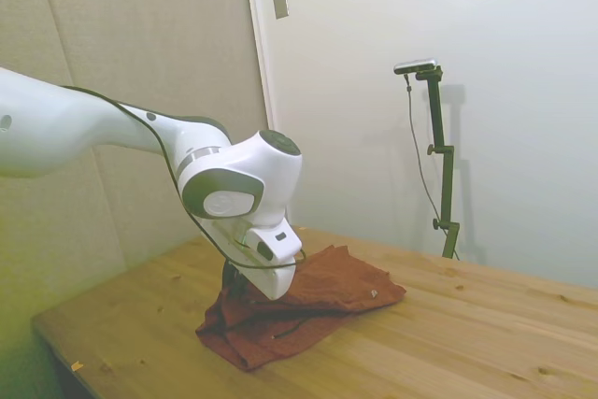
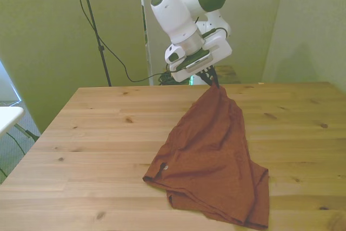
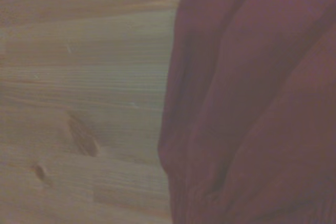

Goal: Unfold the shorts

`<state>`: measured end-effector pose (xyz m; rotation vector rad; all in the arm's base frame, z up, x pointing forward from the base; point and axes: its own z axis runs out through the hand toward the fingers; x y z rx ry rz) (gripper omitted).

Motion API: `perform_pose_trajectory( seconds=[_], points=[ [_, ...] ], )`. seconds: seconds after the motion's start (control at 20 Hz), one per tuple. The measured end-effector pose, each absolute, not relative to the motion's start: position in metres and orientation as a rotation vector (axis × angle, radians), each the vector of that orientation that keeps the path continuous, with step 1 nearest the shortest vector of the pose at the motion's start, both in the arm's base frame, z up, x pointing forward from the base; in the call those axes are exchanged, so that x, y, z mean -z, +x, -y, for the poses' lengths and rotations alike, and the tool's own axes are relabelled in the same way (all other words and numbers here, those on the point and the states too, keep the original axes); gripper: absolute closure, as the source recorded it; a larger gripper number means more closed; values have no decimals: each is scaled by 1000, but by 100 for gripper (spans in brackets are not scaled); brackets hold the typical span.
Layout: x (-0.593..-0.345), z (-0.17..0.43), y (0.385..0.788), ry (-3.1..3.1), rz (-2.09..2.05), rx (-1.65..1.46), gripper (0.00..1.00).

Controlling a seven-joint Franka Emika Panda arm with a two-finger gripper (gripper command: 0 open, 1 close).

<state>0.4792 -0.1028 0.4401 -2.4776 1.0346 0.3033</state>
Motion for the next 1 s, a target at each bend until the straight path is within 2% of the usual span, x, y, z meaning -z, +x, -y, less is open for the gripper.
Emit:
perform_pose_trajectory(
  seconds=[0.4,0.85,0.9,1.0],
  points=[
    [-471,52,512,-2541,-993,-264,100],
    [-462,-22,552,-2635,-927,-317,100],
    [-461,-29,557,-2641,-924,-320,0],
    [-458,-42,565,-2668,-910,-326,0]
  ],
)
